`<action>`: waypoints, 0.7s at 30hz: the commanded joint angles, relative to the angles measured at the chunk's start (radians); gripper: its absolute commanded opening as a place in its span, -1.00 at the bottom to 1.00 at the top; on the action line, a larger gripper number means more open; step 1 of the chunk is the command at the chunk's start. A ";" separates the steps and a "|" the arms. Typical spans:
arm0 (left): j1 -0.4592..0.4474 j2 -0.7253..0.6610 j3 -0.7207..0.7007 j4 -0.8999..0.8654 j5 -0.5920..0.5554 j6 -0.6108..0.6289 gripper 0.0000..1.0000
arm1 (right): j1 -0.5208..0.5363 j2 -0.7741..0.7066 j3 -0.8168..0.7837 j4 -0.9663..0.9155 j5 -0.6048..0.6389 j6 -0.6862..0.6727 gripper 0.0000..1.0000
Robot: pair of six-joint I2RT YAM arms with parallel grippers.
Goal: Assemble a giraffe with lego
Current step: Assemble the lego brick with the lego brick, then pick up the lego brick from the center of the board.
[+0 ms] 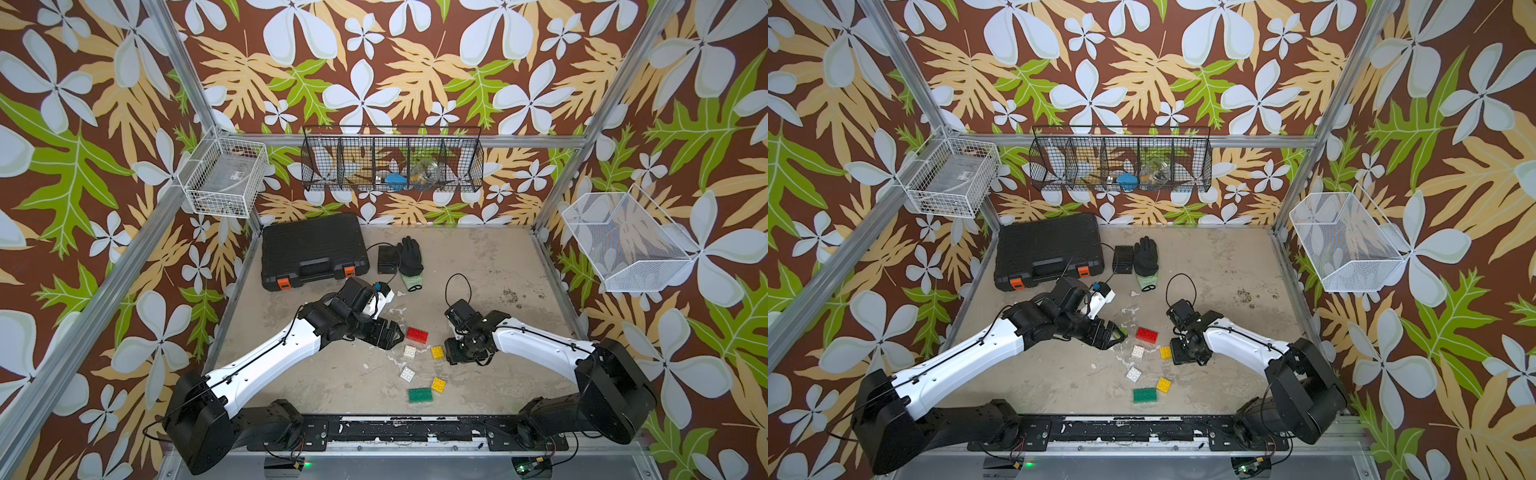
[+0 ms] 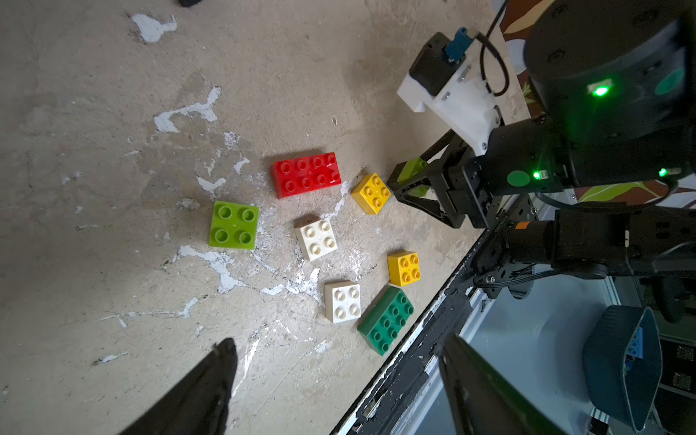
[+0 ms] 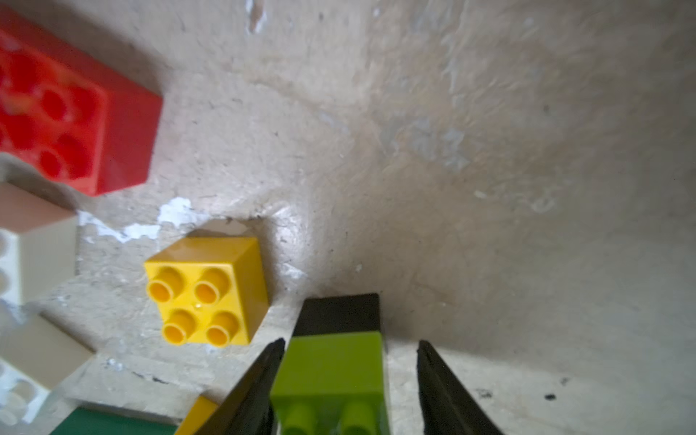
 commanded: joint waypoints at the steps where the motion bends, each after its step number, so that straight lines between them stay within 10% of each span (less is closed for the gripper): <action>1: 0.000 -0.001 0.014 -0.005 -0.027 -0.013 0.77 | 0.000 -0.018 0.031 -0.007 0.036 0.041 0.27; 14: -0.013 -0.015 0.001 -0.029 -0.074 -0.089 0.95 | 0.000 -0.314 0.049 -0.056 -0.007 0.236 0.65; 21: -0.210 -0.081 -0.105 -0.022 -0.261 -0.342 0.99 | 0.005 -0.514 0.005 -0.109 0.076 0.320 0.96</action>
